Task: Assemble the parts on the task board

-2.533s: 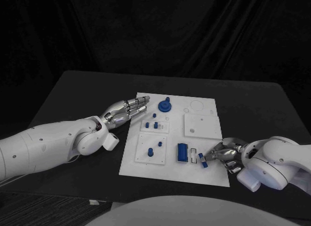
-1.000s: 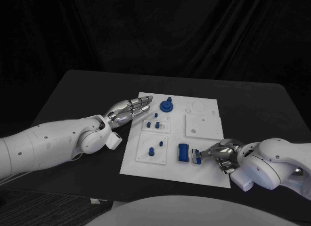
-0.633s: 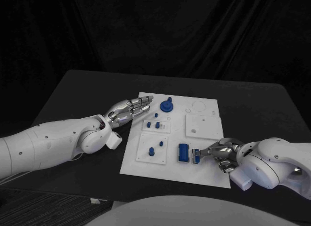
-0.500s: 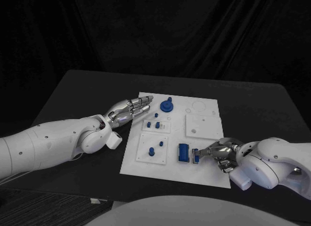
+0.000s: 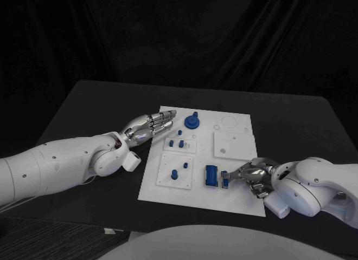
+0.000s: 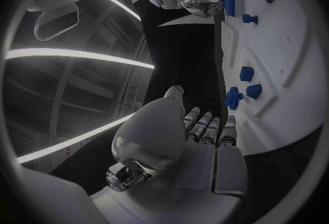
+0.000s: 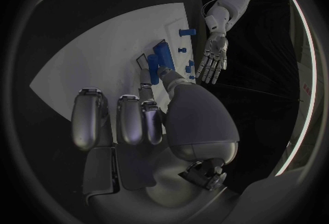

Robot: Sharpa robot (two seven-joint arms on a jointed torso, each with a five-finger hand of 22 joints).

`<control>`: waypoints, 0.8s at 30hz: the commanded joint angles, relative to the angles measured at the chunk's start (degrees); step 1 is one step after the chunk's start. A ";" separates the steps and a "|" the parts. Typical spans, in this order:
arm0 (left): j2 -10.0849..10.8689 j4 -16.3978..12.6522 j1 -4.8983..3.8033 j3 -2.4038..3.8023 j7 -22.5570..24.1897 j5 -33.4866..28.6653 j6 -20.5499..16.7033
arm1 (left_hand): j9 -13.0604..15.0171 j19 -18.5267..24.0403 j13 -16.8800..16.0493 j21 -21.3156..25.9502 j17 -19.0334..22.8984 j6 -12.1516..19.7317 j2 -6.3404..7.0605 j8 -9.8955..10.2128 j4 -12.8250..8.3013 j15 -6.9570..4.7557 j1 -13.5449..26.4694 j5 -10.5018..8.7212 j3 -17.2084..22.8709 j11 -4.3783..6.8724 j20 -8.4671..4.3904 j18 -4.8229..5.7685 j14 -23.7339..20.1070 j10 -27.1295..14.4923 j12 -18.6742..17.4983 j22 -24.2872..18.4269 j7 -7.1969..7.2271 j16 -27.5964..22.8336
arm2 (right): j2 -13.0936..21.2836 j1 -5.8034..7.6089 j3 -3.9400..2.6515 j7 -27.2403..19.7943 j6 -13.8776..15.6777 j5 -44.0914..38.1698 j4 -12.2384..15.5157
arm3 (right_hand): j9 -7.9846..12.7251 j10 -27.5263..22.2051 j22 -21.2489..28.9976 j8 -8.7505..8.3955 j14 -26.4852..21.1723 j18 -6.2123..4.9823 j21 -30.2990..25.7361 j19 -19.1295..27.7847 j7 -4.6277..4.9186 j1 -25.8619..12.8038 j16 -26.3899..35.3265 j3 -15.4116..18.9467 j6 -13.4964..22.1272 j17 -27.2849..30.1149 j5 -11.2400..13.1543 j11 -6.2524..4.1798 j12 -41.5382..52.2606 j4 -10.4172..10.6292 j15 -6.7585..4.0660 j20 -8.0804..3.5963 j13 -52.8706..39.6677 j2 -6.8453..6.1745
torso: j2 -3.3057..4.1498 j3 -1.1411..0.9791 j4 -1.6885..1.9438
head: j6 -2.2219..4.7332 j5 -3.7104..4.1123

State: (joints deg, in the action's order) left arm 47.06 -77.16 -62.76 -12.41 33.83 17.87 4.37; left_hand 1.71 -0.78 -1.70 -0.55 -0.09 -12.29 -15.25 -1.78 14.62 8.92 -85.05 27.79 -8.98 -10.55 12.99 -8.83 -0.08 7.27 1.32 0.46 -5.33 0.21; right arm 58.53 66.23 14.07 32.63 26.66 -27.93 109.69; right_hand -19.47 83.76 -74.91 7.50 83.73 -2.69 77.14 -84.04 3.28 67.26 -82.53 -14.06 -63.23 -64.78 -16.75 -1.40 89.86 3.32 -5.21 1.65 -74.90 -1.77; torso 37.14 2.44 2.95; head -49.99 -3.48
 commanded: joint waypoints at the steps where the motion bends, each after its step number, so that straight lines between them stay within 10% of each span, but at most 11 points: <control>1: -0.11 -0.07 0.06 0.05 0.95 -0.07 0.46 | 0.07 -0.06 0.05 -0.20 0.09 -0.25 0.09 -0.17 0.04 0.10 0.24 0.33 0.29 0.38 0.41 0.42 0.08 -0.03 -0.04 0.08 -0.10 -0.21 | -0.03 -0.10 0.13 1.85 -2.27 -1.04 -0.06 | 0.09 6.24 -11.03 -0.33 2.37 -0.35 -0.42 -0.83 0.06 0.13 0.36 0.39 0.36 -0.02 0.40 0.17 0.14 -0.09 0.24 -0.26 -15.10 -0.41 | -0.03 0.03 -0.02 | -0.01 -0.06; 24: -0.24 0.13 0.07 0.05 0.78 -0.07 0.80 | 0.06 -0.07 0.04 -0.20 0.09 -0.20 0.07 -0.16 0.03 0.12 0.23 0.33 0.32 0.37 0.43 0.41 0.08 -0.03 -0.04 0.08 -0.12 -0.21 | 0.69 -0.19 0.13 2.86 -1.95 -1.20 -0.04 | -0.54 6.24 -10.79 1.52 2.13 -0.51 -1.33 -0.60 -0.06 -1.13 0.92 2.99 0.59 1.19 4.11 0.08 0.14 1.90 0.21 -0.25 -15.10 -0.42 | -0.02 -0.01 0.00 | -0.01 0.19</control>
State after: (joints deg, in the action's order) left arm 46.95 -76.96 -62.76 -12.41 33.78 17.87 4.52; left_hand 1.71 -0.78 -1.69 -0.55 -0.05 -12.29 -15.25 -1.78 14.62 8.92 -85.05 27.79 -8.98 -10.55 12.99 -8.83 -0.08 7.27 1.32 0.45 -5.33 0.21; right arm 59.15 66.18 14.19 34.11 25.41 -28.85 109.53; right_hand -19.99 83.74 -74.91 8.91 83.73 -2.69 75.98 -84.04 3.18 66.46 -81.89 -11.25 -62.90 -63.64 -12.75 -1.42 89.86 5.30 -5.21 1.65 -74.93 -2.11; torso 37.11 2.42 2.92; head -49.99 -3.31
